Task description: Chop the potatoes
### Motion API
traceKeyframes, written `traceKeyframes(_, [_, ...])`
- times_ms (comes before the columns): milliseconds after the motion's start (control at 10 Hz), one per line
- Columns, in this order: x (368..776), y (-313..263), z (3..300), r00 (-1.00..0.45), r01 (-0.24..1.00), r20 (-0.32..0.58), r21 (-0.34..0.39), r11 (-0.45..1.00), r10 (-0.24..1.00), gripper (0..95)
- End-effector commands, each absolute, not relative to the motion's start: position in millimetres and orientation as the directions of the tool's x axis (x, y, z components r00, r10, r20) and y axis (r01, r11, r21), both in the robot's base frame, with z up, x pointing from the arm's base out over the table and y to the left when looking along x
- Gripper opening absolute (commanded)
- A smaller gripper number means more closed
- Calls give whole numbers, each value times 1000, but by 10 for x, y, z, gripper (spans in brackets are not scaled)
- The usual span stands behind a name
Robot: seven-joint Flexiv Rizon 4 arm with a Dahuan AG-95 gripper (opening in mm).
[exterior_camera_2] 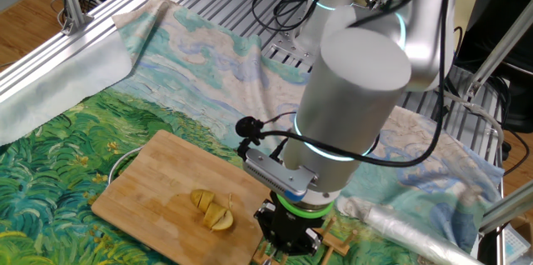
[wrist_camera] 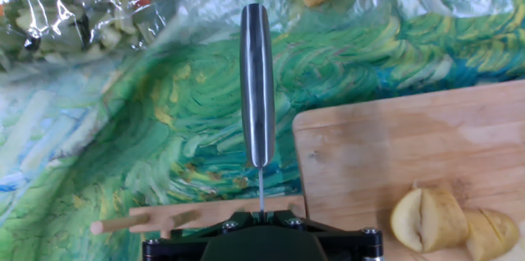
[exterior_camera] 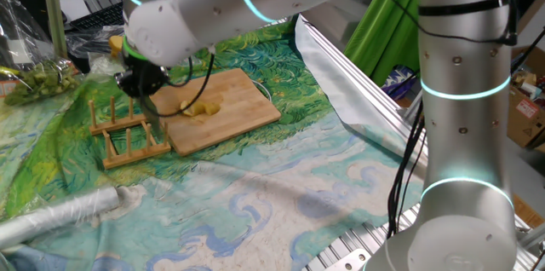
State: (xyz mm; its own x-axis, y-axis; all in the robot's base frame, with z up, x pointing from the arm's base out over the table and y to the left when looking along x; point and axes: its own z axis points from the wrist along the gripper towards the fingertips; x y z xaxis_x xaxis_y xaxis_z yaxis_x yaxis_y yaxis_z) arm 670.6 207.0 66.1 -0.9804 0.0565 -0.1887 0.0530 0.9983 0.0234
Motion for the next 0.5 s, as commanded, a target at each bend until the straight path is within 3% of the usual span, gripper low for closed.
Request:
traceKeyframes(100, [6689, 2065, 643, -981, 55, -183, 23, 998, 58, 0])
traceKeyframes(500, [6588, 2071, 628, -981, 53, -185, 24, 998, 57, 0])
